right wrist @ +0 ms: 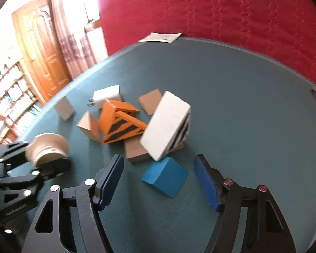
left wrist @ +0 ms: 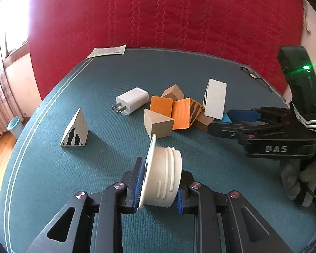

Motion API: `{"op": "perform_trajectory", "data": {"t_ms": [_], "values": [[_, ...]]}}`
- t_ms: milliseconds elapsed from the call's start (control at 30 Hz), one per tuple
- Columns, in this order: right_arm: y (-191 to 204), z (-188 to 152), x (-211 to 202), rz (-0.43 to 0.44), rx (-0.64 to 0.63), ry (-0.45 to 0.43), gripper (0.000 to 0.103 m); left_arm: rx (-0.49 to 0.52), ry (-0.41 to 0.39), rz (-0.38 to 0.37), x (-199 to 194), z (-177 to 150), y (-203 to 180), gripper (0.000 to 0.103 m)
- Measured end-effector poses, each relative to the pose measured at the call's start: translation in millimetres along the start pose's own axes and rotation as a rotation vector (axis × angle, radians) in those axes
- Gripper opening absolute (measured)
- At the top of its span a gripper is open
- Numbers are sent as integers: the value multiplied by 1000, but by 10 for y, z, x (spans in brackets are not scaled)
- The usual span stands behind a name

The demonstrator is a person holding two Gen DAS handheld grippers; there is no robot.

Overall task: Organize rigid objects
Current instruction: 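Grasp the blue cube with the right gripper while the left gripper holds the tape roll, then carry the blue cube into the clear bowl and open the right gripper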

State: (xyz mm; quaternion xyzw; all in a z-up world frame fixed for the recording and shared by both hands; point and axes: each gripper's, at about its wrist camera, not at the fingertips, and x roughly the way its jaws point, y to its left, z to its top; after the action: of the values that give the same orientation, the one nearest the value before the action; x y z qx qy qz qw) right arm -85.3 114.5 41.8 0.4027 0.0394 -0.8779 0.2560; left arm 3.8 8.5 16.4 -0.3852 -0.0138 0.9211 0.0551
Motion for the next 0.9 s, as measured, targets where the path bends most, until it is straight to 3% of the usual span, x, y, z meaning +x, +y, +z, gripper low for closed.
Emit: {"op": "perform_trajectory", "data": {"t_ms": [200, 333, 433, 567, 700, 800, 900], "values": [[-10, -133, -101, 102, 8, 10, 61, -40, 29, -2, 53, 0, 93, 31], [68, -255, -191, 115, -9, 10, 61, -37, 29, 0, 47, -11, 97, 31], [115, -257, -178, 70, -25, 8, 61, -35, 29, 0, 46, -14, 104, 31], [186, -183, -75, -55, -54, 3, 61, -34, 30, 2, 61, -3, 113, 31], [226, -130, -15, -122, -65, 9, 49, -33, 32, 3, 86, 26, 111, 32], [186, -123, -36, -154, -38, 3, 34, -34, 32, 2, 88, 27, 100, 32], [92, -149, -103, -133, 40, -17, 33, -33, 31, -2, 83, 24, 68, 32]]}}
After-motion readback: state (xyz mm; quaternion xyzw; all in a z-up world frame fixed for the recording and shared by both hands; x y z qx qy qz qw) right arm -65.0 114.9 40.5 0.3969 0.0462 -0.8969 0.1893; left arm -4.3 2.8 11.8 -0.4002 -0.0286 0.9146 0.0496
